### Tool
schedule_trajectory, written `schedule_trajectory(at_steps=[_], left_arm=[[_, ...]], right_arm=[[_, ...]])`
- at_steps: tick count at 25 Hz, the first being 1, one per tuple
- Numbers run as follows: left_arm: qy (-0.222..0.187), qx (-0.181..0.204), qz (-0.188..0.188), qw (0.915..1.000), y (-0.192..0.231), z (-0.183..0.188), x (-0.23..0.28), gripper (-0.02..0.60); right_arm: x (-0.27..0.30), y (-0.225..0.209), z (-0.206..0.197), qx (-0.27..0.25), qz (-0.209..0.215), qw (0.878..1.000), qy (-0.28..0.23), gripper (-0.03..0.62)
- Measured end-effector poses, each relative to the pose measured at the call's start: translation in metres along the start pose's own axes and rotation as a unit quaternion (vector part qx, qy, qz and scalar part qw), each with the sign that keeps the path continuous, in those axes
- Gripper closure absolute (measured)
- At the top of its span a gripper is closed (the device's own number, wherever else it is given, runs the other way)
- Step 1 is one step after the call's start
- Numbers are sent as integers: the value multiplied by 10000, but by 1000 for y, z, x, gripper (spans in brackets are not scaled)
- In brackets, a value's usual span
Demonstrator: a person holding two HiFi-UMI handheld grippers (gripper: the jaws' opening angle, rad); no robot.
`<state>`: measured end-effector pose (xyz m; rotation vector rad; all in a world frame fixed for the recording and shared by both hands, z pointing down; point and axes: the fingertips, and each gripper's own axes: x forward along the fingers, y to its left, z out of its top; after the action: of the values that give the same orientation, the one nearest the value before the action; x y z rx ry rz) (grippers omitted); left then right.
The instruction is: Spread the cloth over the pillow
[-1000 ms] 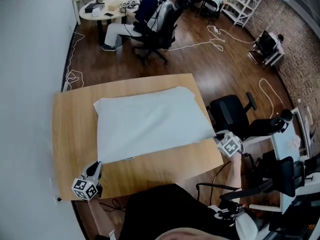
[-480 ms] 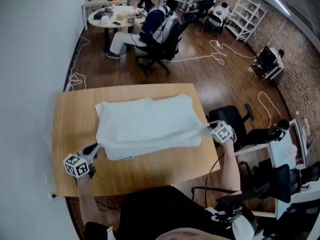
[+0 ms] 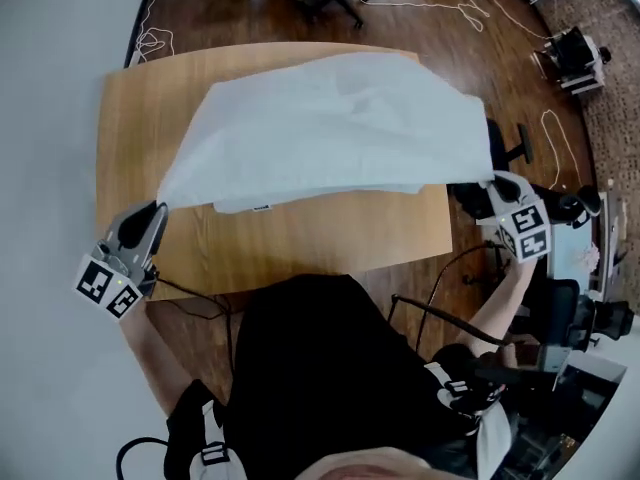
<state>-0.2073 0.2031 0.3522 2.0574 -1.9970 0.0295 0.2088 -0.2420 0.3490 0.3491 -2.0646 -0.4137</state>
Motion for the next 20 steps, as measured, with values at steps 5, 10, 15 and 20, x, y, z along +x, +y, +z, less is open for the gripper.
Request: schedule_trajectory(at_steps=[5,10,15,20], left_arm=[[2428,-1121,177,9634,3,-249,35,557],[3837,-790,-88,9200,-9,-329,43,557],[4069,-1043,217,9072,3,-351,29,557],[3220,-2016,404,9242,-7,-367,48,554]], right_arm=[[163,138,-159,934,1561,9758,1211,582],[203,169,-205,1409,1526,9666,1502,582],[219,182,-199,1294,1677,9665,1449,582],[236,183,-220,1422,1650,9666,1348,514]])
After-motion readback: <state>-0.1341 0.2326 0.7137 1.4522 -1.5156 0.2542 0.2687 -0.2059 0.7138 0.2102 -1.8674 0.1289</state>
